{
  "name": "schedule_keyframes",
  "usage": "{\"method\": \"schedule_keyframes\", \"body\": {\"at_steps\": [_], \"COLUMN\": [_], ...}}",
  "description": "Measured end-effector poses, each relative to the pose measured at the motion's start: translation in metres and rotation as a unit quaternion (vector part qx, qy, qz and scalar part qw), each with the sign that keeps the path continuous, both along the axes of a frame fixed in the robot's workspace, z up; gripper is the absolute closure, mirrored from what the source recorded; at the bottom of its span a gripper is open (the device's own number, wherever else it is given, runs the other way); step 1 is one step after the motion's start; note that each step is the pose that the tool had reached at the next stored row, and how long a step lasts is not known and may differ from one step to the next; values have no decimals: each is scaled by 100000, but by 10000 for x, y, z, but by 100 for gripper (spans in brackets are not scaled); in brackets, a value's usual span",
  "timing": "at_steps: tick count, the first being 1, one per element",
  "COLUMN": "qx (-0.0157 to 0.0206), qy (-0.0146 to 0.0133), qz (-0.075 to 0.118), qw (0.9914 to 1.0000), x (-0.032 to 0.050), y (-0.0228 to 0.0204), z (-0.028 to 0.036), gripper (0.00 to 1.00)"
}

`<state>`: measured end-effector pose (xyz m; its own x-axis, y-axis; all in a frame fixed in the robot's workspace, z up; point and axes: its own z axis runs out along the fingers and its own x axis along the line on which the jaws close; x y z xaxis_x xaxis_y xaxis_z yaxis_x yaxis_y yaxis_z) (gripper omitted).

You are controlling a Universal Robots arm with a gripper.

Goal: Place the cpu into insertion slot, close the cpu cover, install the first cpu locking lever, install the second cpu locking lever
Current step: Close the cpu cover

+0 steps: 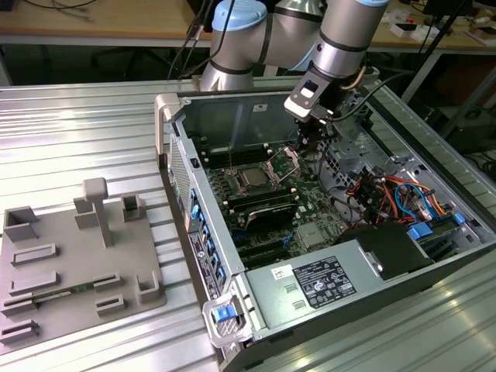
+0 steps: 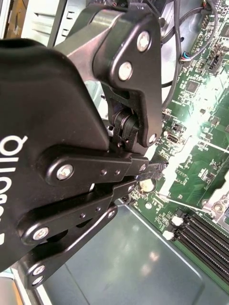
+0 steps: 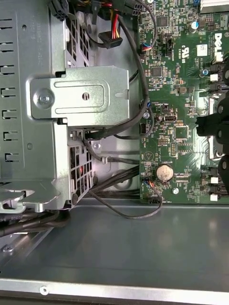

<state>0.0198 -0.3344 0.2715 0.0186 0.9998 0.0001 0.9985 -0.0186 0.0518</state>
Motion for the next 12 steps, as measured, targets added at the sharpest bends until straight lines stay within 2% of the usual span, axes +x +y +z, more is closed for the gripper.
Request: {"method": "schedule_keyframes", "body": {"at_steps": [9,12], "qx": [-3,-7], "qy": [4,4], "qz": [-2,-2], "qw": [100000,100000], "x": [32,83], "y": [0,0], "z": [-77,-100], "gripper": [89,89]}}
